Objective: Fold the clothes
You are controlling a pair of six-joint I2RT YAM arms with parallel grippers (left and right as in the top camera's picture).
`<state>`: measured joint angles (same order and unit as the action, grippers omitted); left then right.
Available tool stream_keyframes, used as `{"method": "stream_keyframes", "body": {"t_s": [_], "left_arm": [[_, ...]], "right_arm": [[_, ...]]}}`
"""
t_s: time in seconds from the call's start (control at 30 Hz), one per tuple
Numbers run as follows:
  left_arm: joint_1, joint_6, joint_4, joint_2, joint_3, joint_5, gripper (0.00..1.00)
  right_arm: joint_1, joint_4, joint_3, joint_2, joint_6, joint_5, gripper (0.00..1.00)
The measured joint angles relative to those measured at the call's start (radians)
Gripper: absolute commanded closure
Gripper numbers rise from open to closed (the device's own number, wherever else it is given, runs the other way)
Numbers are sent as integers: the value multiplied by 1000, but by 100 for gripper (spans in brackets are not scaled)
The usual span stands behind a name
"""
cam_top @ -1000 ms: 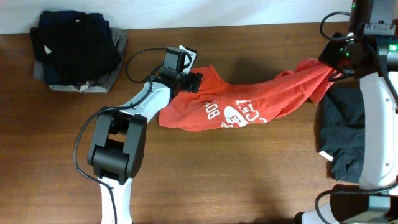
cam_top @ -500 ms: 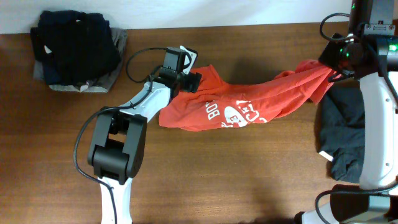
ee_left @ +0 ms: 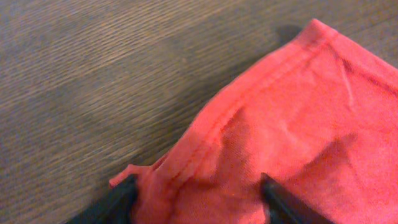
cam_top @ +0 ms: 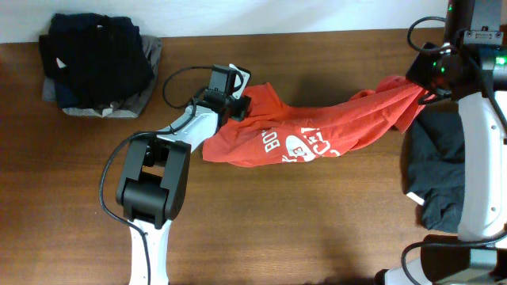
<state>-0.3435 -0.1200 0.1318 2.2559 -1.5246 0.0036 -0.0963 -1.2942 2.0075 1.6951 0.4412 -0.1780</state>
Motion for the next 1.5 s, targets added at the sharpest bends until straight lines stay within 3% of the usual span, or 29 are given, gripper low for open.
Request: {"method": "stream_keyframes", "body": {"t_s": [0.27,0.7,1.27,1.5], "left_arm": [[0,-8,12,0,-7,0,99],[1,-8,311,-51,-251,-61,99],[12,-15,401,-575,-275,-208,99],[13,-35,455,-701,-275,-260,100]], "right_arm": [[0,0,0,0,0,0,95],[0,53,0,0,0,0,96],[0,68,0,-6,0,48,96],[0,68,-1,-116,1,64,96]]}}
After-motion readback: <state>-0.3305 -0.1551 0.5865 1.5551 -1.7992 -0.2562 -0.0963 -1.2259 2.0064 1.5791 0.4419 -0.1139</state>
